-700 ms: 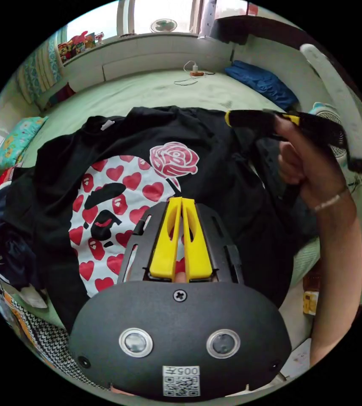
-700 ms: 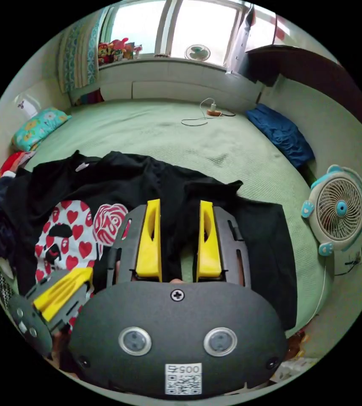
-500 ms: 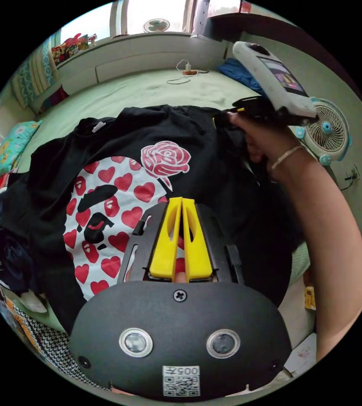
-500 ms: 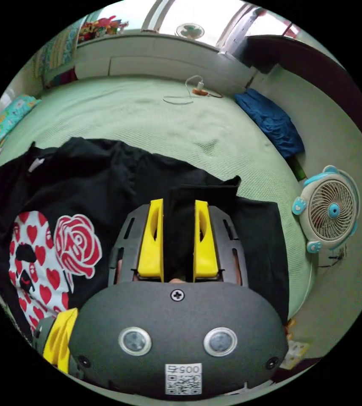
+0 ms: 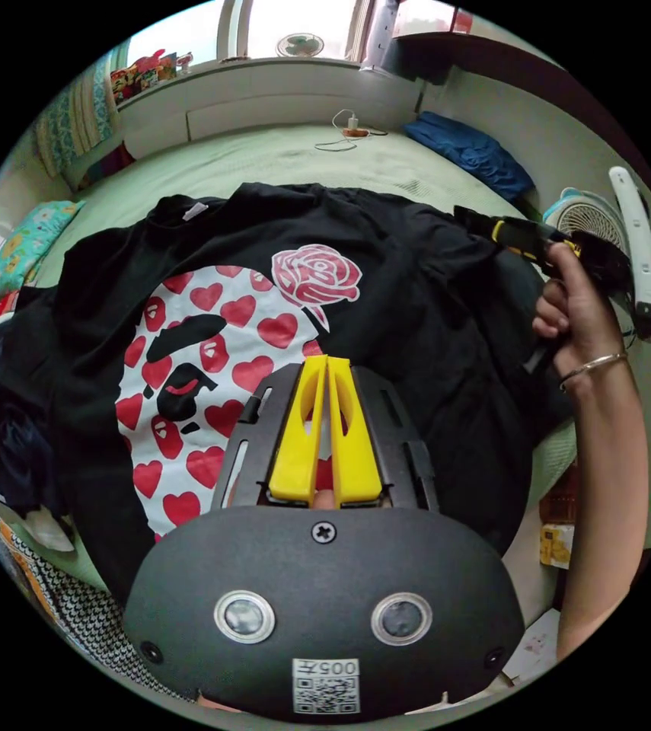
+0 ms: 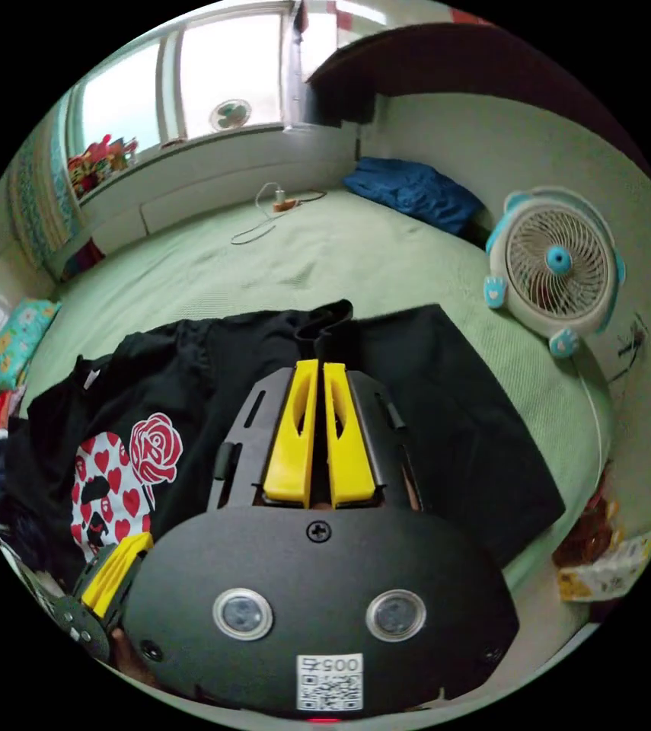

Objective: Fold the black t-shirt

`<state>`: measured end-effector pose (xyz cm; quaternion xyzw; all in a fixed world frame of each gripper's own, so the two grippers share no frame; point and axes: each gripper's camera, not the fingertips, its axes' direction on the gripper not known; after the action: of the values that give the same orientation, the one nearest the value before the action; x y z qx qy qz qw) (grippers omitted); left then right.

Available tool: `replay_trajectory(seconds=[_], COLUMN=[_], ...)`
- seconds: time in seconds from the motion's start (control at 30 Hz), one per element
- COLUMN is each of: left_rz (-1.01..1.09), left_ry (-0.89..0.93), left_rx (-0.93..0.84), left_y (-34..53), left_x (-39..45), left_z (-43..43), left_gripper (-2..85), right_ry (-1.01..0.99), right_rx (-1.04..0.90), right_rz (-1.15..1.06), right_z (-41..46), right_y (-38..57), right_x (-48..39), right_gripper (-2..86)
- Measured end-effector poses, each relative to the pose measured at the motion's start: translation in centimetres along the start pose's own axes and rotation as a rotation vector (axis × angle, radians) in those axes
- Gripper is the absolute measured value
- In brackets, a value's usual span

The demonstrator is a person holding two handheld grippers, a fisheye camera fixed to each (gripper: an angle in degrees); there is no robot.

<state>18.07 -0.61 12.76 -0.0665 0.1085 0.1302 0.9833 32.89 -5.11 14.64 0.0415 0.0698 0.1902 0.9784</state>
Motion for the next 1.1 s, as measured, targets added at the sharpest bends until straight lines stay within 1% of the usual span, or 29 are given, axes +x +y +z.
replay_trajectory(seconds=[0.07, 0.17, 0.23, 0.27, 0.3, 0.43, 0.47, 0.53, 0.57, 0.6, 0.63, 0.73, 0.77, 0.83, 0.93, 1.03, 1.1], left_rz=[0.005, -0.017, -0.048, -0.068, -0.085, -0.115, -0.116, -0.112, -0.109, -0.106, -0.105, -0.102, -0.104, -0.103, -0.09, -0.078, -0.077], left_ry=[-0.006, -0.014, -0.01, -0.018, -0.028, -0.018, -0.016, -0.015, -0.016, -0.016, -0.015, -0.005, -0.002, 0.004, 0.001, 0.002, 0.003], left_rx=[0.007, 0.008, 0.006, 0.006, 0.007, 0.019, 0.016, 0.008, 0.004, 0.002, 0.001, -0.008, -0.01, -0.01, -0.006, -0.007, -0.003], left_y=[-0.2, -0.6, -0.9, -1.1, -1.3, -1.6, -1.8, -2.0, -2.1, -2.2, -2.2, -2.6, -2.7, -3.0, -3.3, -3.5, -3.8], left_x=[-0.4, -1.5, -2.4, -3.0, -3.6, -4.7, -4.8, -5.0, -5.1, -5.2, -5.3, -5.7, -5.9, -6.1, -6.1, -6.1, -6.2], left_z=[0.4, 1.3, 1.9, 2.2, 2.5, 3.3, 3.7, 4.2, 4.6, 4.9, 5.1, 5.9, 6.2, 6.6, 7.2, 7.9, 8.3], left_gripper=[-0.2, -0.2, -0.2, -0.2, -0.2, -0.2, -0.2, -0.2, -0.2, -0.2, -0.2, -0.2, -0.2, -0.2, -0.2, -0.2, -0.2], right_ry=[0.006, -0.025, -0.095, -0.116, -0.164, -0.268, -0.271, -0.285, -0.279, -0.261, -0.259, -0.331, -0.341, -0.34, -0.31, -0.299, -0.297], right_rx=[-0.006, 0.102, 0.183, 0.196, 0.211, 0.183, 0.167, 0.065, 0.032, -0.045, -0.133, -0.191, -0.192, -0.131, -0.059, -0.031, -0.054], right_rz=[-0.005, -0.12, -0.267, -0.312, -0.412, -0.706, -0.736, -0.827, -0.84, -0.86, -0.876, -0.832, -0.832, -0.834, -0.81, -0.737, -0.69], right_z=[0.8, -0.2, -1.4, -1.6, -1.9, -1.2, -0.8, 1.6, 2.3, 4.0, 5.6, 6.3, 6.1, 5.0, 4.5, 5.5, 7.0], right_y=[-0.1, -0.4, -0.3, -0.2, 0.2, 3.4, 3.9, 5.4, 5.6, 5.8, 5.7, 4.2, 3.8, 2.6, 0.2, -2.9, -4.7], right_x=[-0.4, -2.8, -5.8, -6.7, -8.5, -14.2, -14.9, -16.8, -17.1, -17.6, -17.9, -17.0, -16.8, -15.9, -14.8, -13.5, -13.0], right_gripper=[-1.6, -1.5, -1.6, -1.6, -1.6, -1.6, -1.5, -1.2, -0.9, -0.1, 2.9, 7.3, 8.2, 9.9, 10.0, 10.1, 10.0])
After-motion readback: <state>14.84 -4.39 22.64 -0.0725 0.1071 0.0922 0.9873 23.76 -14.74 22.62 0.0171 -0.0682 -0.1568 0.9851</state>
